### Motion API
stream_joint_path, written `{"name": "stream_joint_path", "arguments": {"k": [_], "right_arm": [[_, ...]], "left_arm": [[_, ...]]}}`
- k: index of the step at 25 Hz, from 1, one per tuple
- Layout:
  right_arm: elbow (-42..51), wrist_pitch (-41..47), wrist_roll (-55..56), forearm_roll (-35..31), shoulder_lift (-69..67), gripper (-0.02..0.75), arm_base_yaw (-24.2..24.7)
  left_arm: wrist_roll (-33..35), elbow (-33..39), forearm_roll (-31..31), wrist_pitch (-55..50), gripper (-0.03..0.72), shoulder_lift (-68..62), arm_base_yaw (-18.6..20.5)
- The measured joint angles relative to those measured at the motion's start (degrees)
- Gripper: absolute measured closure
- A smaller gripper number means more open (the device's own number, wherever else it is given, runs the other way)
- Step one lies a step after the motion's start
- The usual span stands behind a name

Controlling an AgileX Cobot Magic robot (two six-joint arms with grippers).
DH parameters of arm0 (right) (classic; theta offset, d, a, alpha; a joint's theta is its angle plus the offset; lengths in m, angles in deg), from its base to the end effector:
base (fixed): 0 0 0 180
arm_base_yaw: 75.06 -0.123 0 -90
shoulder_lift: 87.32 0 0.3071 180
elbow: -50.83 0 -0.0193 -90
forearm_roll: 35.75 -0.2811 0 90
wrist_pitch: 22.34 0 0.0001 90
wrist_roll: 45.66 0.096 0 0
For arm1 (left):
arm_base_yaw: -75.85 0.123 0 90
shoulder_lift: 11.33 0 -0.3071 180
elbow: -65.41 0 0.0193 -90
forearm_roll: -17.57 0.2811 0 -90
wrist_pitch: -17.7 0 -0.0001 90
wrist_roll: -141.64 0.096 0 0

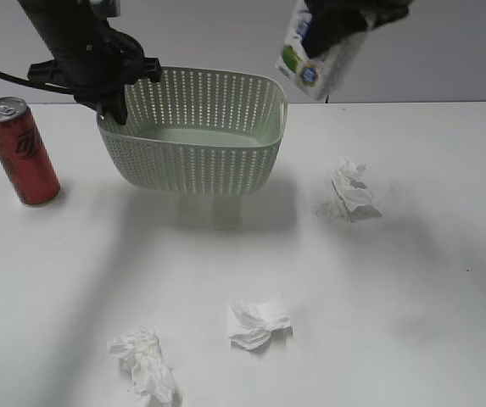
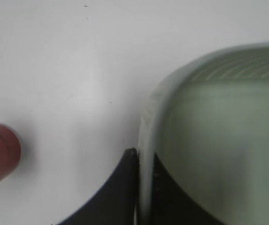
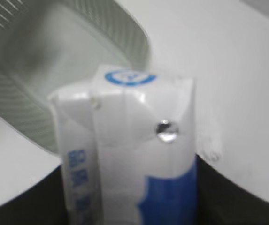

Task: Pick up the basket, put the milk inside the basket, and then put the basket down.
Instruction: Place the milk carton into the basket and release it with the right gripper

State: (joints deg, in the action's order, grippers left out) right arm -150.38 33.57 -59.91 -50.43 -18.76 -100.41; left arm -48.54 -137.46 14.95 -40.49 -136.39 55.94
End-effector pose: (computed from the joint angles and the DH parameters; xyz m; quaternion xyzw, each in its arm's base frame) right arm 0.3952 0.2095 0.3498 -0.2859 0.9055 0.1494 0.2757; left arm 0.4570 -0.1695 0.2435 0.0750 0.9823 -0.0647 0.1590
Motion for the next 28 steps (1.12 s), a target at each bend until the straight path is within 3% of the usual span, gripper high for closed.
{"name": "stream_joint_path", "arguments": {"k": [7, 15, 18, 23, 28], "right_arm": [[-10.91, -1.83, -2.83, -0.53, -10.60, 0.407, -7.75], [-11.27, -4.39, -3.71, 2.12, -22.21, 0.393, -9.63], [-11.39, -6.32, -3.71, 2.06, -23.10, 0.349, -9.63], [-11.87, -7.25, -3.75, 1.07, -22.54, 0.194, -9.63], [-14.25, -2.42, -2.98, 6.20, -17.24, 0.151, -9.34]], "left_arm": [[0.00, 0.00, -1.42, 0.00, 0.685, 0.00, 0.00], [0.00, 0.00, -1.98, -0.16, 0.685, 0.00, 0.00], [0.00, 0.00, -1.41, -0.64, 0.683, -0.13, 0.00], [0.17, 0.00, -1.33, -0.88, 0.683, -0.19, 0.05], [0.17, 0.00, -1.33, -0.88, 0.683, -0.19, 0.05]]}}
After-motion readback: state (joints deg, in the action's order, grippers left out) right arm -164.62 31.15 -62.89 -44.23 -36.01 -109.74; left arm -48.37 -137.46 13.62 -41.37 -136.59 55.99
